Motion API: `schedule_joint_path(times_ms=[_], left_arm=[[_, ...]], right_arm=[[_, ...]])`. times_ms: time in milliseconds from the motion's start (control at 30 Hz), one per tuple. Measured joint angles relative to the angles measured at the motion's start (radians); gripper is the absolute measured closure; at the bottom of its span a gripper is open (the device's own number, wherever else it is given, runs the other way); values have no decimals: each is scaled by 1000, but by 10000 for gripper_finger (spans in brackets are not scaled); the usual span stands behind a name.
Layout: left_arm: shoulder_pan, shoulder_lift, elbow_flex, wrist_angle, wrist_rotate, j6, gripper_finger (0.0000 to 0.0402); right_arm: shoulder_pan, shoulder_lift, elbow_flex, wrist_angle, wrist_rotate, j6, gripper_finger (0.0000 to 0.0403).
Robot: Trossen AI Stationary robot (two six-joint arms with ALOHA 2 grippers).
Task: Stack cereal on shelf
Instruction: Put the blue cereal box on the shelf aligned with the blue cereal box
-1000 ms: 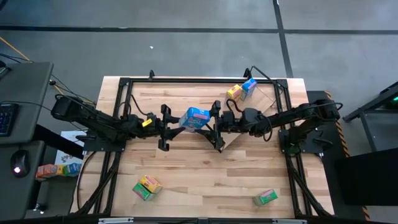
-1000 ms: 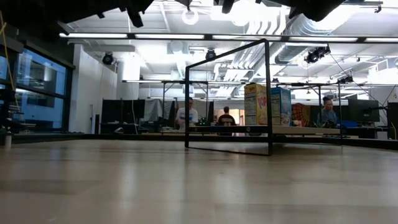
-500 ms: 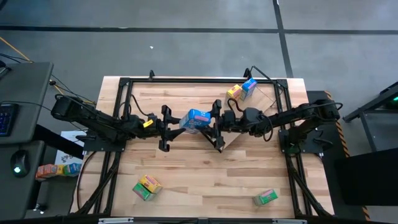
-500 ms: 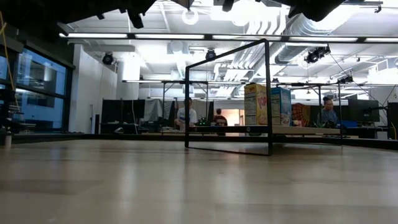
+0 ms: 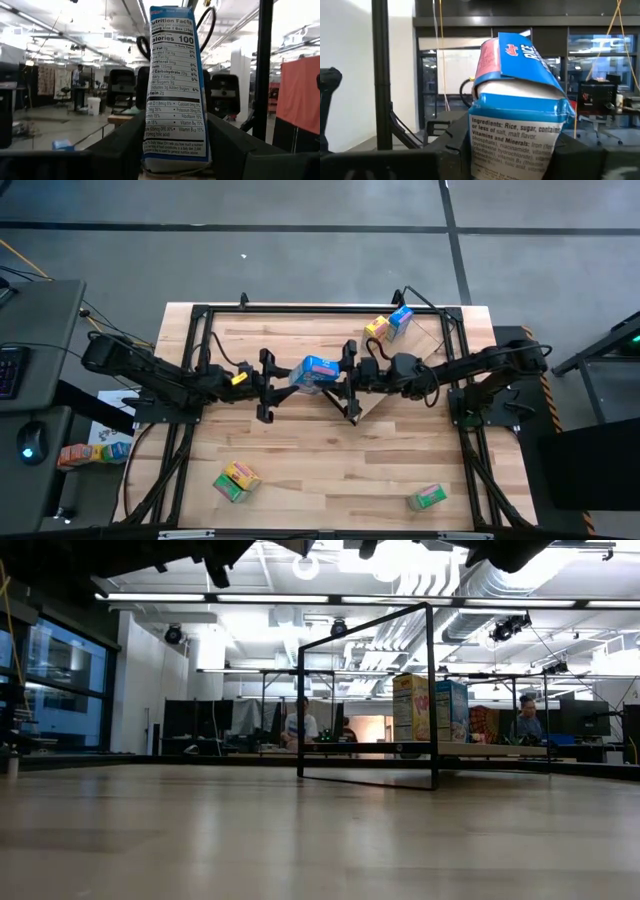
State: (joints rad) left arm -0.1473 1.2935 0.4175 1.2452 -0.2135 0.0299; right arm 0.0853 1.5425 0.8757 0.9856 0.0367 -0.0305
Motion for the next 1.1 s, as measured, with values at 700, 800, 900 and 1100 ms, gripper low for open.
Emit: schedule_joint_path(times_ms=[700,800,900,1100], left_arm=[[-44,-294,-1,-429,-69,6,142],[-44,-293,-1,-431,-69,6,141],[-44,-290,-1,-432,-69,6,140],[-44,-289,-1,-434,-68,7,142]], right_arm=[[56,-491,1,-976,397,-28,290],[83,-543,-8,-1145,554,58,290],[101,-580,-60,-1224,723,144,290],[89,-618,-262,-1236,1057,417,290]])
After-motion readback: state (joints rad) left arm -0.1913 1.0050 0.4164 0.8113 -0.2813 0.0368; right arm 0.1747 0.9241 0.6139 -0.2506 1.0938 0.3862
